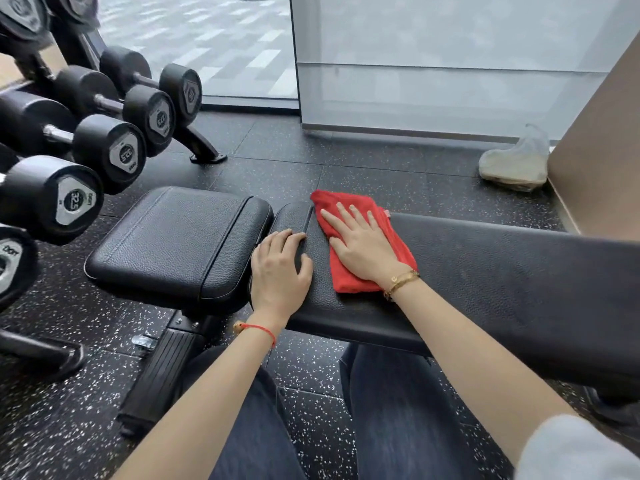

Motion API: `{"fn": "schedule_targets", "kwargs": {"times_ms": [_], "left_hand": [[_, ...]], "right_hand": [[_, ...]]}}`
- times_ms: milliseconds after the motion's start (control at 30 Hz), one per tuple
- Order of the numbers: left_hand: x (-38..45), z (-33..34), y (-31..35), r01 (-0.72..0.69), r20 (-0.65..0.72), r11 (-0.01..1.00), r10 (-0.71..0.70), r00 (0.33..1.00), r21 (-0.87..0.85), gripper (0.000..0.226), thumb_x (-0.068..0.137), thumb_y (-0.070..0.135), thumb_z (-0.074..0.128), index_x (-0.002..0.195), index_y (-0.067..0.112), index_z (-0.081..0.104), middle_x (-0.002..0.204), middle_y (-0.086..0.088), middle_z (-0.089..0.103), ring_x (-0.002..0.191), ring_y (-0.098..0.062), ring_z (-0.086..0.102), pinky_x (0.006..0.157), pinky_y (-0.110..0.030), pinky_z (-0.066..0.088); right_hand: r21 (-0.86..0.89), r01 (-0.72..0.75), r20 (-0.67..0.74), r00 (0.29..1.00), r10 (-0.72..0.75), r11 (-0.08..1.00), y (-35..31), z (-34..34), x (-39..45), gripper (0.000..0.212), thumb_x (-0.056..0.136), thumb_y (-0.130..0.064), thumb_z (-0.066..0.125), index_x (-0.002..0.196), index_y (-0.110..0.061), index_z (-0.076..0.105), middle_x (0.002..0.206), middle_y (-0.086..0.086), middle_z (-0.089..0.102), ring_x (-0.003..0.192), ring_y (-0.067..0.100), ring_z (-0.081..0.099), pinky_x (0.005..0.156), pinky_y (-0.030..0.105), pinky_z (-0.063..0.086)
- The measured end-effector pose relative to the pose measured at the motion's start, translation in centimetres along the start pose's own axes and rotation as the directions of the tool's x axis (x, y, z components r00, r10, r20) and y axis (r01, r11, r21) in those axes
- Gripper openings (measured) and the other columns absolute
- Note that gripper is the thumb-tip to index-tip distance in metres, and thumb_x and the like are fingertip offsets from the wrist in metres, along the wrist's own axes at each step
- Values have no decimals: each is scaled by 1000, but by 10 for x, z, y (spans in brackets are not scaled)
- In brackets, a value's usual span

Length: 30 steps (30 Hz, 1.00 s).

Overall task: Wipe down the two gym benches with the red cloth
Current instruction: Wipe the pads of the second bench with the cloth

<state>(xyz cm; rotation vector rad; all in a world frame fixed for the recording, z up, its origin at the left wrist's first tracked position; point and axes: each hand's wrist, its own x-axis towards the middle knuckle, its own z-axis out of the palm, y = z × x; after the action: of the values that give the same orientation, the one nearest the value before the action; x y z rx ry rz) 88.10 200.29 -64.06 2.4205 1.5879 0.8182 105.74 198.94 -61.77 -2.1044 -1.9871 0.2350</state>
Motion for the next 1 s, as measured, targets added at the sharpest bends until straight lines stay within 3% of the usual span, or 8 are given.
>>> {"fn": "schedule_targets", "kwargs": {"times_ms": [167, 367, 500, 633, 800, 1000], "left_hand": [[0, 0, -2, -2, -1, 1000, 2, 1000, -6, 43, 91, 29, 55, 132, 17, 57, 138, -1, 56, 133, -22, 44, 114, -40, 31], [0, -5, 0, 30, -5, 994, -31, 1000, -108, 49, 91, 24, 56, 138, 15, 50, 136, -1, 57, 133, -19, 45, 115, -40, 31], [2, -17, -11, 40, -65, 967, -58, 996, -252, 45, 91, 15, 56, 135, 14, 52, 132, -3, 60, 125, -21, 52, 110, -40, 37], [6, -40, -63, 78, -204, 996, -87, 975, -49, 41, 87, 14, 56, 128, 15, 56, 126, -4, 61, 122, -25, 51, 109, -43, 34], [11, -54, -125, 256, -144, 959, -237, 961, 126, 41, 90, 19, 57, 130, 12, 57, 138, -10, 54, 133, -31, 42, 116, -54, 23], [11, -51, -126, 283, -155, 953, -265, 952, 112, 46, 88, 31, 45, 129, 16, 59, 138, -7, 53, 134, -29, 41, 118, -54, 18]], "right_hand": [[-3, 217, -23, 976, -217, 976, 6, 5, -58, 57, 99, -38, 37, 152, -43, 16, 163, -9, 11, 151, 15, 7, 122, 36, -4], [15, 45, -25, 999, -45, 999, 22, -1, -23, 55, 101, -37, 35, 153, -42, 16, 163, -8, 9, 151, 15, 4, 122, 38, -4], [22, 39, -6, 999, -39, 999, -3, 6, 9, 55, 101, -38, 31, 154, -39, 13, 164, -5, 6, 151, 18, 1, 122, 40, -7], [40, 144, 20, 989, -145, 989, -45, 16, 22, 55, 101, -36, 31, 154, -37, 14, 164, -5, 7, 151, 19, 1, 122, 42, -7], [23, 320, 66, 945, -321, 947, -90, 33, 36, 54, 101, -37, 33, 153, -40, 18, 163, -8, 12, 151, 17, 6, 122, 41, -5], [22, 217, 129, 967, -218, 976, -102, 27, 76, 56, 101, -35, 31, 154, -39, 13, 164, -6, 5, 151, 17, 4, 122, 41, -5]]}}
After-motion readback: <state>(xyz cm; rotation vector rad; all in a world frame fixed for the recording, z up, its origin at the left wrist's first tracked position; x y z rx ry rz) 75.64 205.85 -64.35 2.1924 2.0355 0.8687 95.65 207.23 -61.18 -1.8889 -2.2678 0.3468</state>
